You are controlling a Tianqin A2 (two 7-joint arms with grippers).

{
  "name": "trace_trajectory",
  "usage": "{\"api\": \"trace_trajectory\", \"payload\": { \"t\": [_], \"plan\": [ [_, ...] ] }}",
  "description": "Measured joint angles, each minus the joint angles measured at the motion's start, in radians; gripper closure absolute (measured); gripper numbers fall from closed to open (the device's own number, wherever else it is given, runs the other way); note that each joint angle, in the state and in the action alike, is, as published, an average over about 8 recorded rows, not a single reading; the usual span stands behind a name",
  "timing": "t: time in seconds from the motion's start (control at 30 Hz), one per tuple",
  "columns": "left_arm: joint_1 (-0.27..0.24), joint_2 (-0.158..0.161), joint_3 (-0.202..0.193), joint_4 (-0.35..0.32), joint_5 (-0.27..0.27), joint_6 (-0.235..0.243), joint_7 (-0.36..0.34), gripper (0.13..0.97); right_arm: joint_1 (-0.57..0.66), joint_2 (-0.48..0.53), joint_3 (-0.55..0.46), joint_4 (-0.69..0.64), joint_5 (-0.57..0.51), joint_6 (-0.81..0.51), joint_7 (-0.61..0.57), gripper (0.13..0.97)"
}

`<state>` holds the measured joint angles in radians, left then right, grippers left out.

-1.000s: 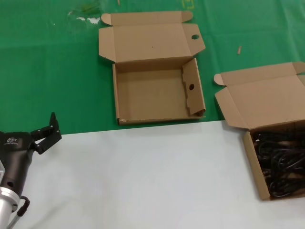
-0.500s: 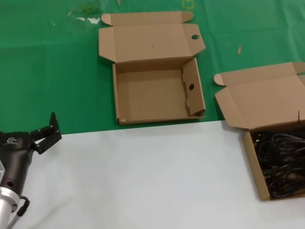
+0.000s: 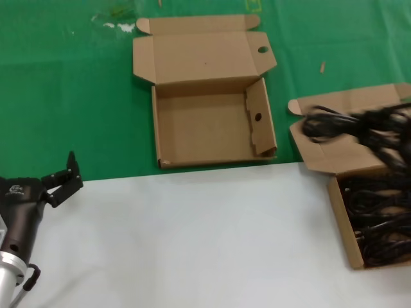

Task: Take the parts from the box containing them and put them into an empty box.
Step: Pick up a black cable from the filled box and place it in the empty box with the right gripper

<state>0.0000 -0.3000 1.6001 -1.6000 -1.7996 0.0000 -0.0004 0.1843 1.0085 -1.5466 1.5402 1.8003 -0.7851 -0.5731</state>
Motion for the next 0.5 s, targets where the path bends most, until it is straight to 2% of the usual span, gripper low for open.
{"api": "trace_trajectory", "payload": {
  "t": [0.23, 0.5],
  "plan": [
    [0.0, 0.0, 0.0, 0.0, 0.0, 0.0, 0.0, 0.132, 0.167, -0.183, -0.184, 0.049, -0.112, 0.038, 0.031, 0.874],
    [0.0, 0.0, 0.0, 0.0, 0.0, 0.0, 0.0, 0.132, 0.34, -0.396, -0.364, -0.12, -0.224, 0.049, -0.023, 0.874]
  ]
}}
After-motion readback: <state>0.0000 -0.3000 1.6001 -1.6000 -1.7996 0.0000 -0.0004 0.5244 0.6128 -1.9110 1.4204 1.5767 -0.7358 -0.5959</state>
